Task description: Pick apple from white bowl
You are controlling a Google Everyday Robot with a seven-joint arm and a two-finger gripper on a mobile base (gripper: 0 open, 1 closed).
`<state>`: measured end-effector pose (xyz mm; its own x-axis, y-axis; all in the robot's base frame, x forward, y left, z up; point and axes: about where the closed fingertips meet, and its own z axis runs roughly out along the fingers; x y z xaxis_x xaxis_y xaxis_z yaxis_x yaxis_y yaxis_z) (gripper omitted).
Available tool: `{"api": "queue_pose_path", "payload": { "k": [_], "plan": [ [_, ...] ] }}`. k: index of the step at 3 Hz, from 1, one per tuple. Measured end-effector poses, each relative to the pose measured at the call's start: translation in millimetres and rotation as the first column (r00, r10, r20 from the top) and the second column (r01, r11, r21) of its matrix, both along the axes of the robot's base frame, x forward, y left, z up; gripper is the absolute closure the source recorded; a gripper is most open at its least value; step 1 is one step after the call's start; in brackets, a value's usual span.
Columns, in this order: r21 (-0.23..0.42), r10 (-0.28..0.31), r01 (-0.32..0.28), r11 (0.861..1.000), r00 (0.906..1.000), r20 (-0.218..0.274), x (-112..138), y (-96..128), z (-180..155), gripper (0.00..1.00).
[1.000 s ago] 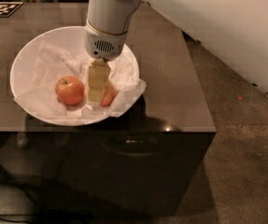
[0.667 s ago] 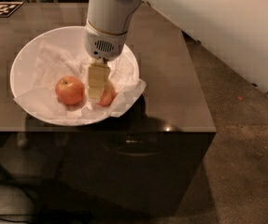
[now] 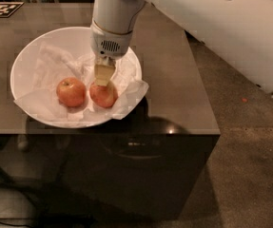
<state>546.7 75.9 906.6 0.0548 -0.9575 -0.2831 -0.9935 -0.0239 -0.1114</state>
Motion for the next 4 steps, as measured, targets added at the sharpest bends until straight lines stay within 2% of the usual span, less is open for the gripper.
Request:
{"api": "queue_pose_path", "payload": {
  "k": [1,3,4],
  "plan": [
    [-0.002,0.006,-0.006,1.0,1.0,-0.002,1.7,-0.7,-2.7,0.66],
    [-0.002,0.006,-0.006,1.0,1.0,-0.002,1.7,-0.6,-2.7,0.19],
    [-0.002,0.006,-0.006,1.0,1.0,-0.002,1.7,-0.6,-2.7,0.0]
  ]
}}
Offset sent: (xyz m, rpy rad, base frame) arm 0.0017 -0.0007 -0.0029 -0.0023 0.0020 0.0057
